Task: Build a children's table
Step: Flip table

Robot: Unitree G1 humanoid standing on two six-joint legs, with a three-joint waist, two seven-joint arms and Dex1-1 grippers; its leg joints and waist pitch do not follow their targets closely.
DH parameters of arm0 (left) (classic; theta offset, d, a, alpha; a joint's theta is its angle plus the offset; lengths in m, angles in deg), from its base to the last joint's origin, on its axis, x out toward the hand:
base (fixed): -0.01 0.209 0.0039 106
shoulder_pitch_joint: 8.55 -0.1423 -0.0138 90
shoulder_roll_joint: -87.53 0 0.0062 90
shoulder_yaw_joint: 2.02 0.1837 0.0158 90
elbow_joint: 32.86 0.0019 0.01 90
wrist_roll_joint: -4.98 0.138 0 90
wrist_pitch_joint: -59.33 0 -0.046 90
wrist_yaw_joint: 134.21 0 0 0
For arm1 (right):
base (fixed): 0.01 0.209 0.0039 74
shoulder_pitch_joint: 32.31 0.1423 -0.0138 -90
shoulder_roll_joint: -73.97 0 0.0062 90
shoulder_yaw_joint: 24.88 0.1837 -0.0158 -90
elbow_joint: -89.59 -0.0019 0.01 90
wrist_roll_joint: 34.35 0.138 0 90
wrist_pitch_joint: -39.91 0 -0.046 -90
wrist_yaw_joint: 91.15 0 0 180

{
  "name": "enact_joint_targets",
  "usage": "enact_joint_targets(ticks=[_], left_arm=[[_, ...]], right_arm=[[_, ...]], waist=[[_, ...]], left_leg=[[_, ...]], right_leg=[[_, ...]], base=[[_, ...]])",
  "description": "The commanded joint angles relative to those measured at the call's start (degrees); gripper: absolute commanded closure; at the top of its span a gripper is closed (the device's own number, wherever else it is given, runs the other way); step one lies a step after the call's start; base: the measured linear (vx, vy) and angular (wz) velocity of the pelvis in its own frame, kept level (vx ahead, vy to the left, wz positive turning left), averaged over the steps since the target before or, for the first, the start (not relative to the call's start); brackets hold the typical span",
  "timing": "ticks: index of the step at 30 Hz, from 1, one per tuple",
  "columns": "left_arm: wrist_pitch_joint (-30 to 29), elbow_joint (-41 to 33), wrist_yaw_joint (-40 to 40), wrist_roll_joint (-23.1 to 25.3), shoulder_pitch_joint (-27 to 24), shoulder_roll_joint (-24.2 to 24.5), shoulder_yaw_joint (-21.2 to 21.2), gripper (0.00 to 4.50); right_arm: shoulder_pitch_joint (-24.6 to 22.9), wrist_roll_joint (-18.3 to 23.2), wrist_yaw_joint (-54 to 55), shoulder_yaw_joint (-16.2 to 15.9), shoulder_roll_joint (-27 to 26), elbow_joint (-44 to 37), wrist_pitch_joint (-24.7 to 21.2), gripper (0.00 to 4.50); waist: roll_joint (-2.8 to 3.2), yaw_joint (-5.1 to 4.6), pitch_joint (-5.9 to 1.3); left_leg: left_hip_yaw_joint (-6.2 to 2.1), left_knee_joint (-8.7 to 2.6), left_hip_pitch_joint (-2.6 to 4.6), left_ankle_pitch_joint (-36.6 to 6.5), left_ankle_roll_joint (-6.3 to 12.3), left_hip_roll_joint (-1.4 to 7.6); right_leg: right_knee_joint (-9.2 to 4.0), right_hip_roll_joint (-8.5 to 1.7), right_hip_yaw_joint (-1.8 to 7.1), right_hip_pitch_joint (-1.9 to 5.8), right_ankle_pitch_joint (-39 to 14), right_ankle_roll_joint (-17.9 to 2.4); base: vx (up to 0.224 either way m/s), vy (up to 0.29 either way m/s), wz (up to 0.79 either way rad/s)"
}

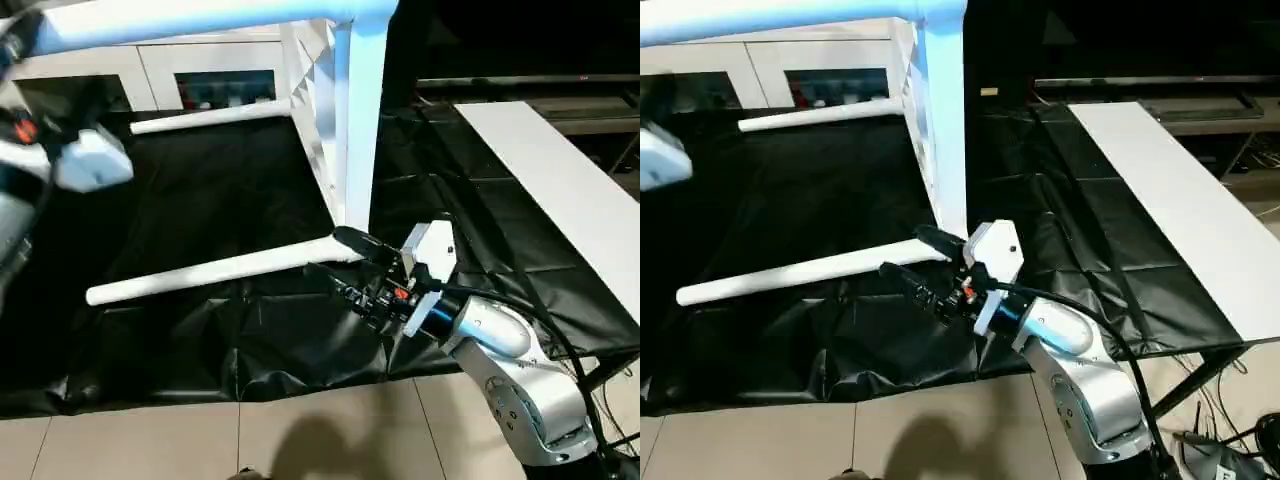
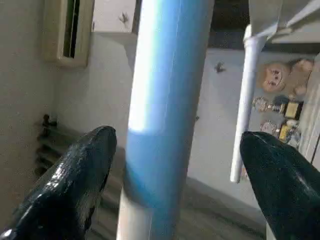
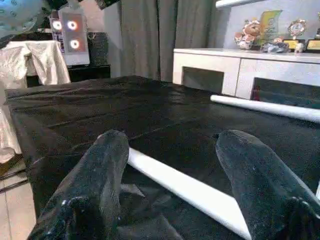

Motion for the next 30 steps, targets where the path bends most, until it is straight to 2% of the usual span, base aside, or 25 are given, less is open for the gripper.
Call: enact_joint_targets(ticks=[1,6,10,11,13,14,20,25,27,30], left_arm=[[-0.8,1.6,0.5,0.5,1.8,1.2,0.9,0.11],[-0.9,4.0,0.6,0.8,4.5,1.5,1.7,0.11],[-0.9,5.9,0.6,-0.1,6.5,1.9,2.6,0.11],[-0.8,6.0,0.5,-0.7,6.8,2.0,2.9,0.36],[-0.8,5.3,-1.3,-2.7,6.6,1.6,2.8,0.45],[-1.0,4.8,-2.1,-3.5,6.2,1.2,2.7,0.50],[-2.5,3.2,-3.7,-5.4,4.6,0.4,2.0,1.13],[-3.7,2.2,-5.0,-6.7,4.0,0.7,2.2,1.47],[-4.1,1.8,-5.6,-7.1,3.8,0.8,2.1,1.78],[-5.5,0.7,-6.7,-8.4,3.4,0.4,2.0,1.87]], right_arm=[[0.4,0.8,-0.8,-0.4,0.1,-1.3,-0.2,1.36],[0.1,1.9,-2.1,-0.9,0.2,-2.6,-0.1,1.36],[0.1,1.6,-1.8,-0.5,-0.5,-2.6,1.2,1.36],[0.2,1.5,-1.5,-0.4,-0.8,-2.5,1.4,1.36],[0.5,1.1,-1.1,-0.2,-1.0,-2.1,1.7,1.36],[0.5,0.9,-0.8,-0.2,-1.0,-1.9,1.8,1.36],[0.6,0.8,-0.8,-0.2,-0.9,-1.7,2.0,1.36],[0.7,0.4,-0.8,-0.3,-1.0,-1.3,2.4,1.36],[0.7,0.2,-0.7,-0.5,-1.0,-1.2,2.6,1.36],[0.6,0.1,-0.6,-0.5,-0.9,-1.1,2.7,1.36]], waist=[[1.33,0.15,-2.99],[1.30,0.19,-3.06],[1.42,0.23,-3.06],[1.45,0.27,-3.11],[1.57,0.29,-3.10],[1.45,0.25,-3.05],[1.27,0.26,-2.89],[1.23,0.27,-2.80],[1.39,0.29,-2.82],[1.33,0.32,-2.81]], left_leg=[[-2.32,-5.07,1.57,-26.5,-4.22,2.38],[-2.22,-5.01,1.58,-25.6,-4.12,2.50],[-2.23,-5.02,1.57,-25.7,-4.31,2.48],[-2.25,-4.99,1.55,-25.5,-4.30,2.49],[-2.27,-5.04,1.43,-25.1,-4.29,2.54],[-2.20,-5.07,1.46,-25.3,-4.30,2.53],[-2.16,-5.14,1.48,-25.8,-4.24,2.59],[-2.21,-5.19,1.59,-27.0,-4.47,2.60],[-2.26,-5.21,1.59,-27.1,-4.66,2.61],[-2.22,-5.20,1.63,-27.2,-4.69,2.58]], right_leg=[[-4.50,-2.54,2.00,0.76,-14.8,-8.2],[-4.39,-2.55,2.03,0.84,-12.5,-8.8],[-4.37,-2.61,2.01,0.81,-12.7,-8.9],[-4.37,-2.64,2.00,0.83,-12.5,-8.9],[-4.23,-2.63,1.98,0.86,-11.6,-9.2],[-4.29,-2.62,1.98,0.80,-11.8,-9.3],[-4.37,-2.70,2.03,0.78,-13.5,-9.2],[-4.63,-2.70,2.06,0.62,-15.8,-8.6],[-4.61,-2.70,2.08,0.60,-15.7,-8.6],[-4.65,-2.76,2.09,0.56,-16.0,-8.7]], base=[[0.000,0.000,0.00],[0.000,0.000,0.00],[0.000,0.000,0.00],[0.000,0.000,0.00],[0.000,0.000,0.00],[0.000,0.000,0.00],[0.000,0.000,0.00],[0.000,0.000,0.00],[0.000,0.000,0.00],[0.000,0.000,0.00]])
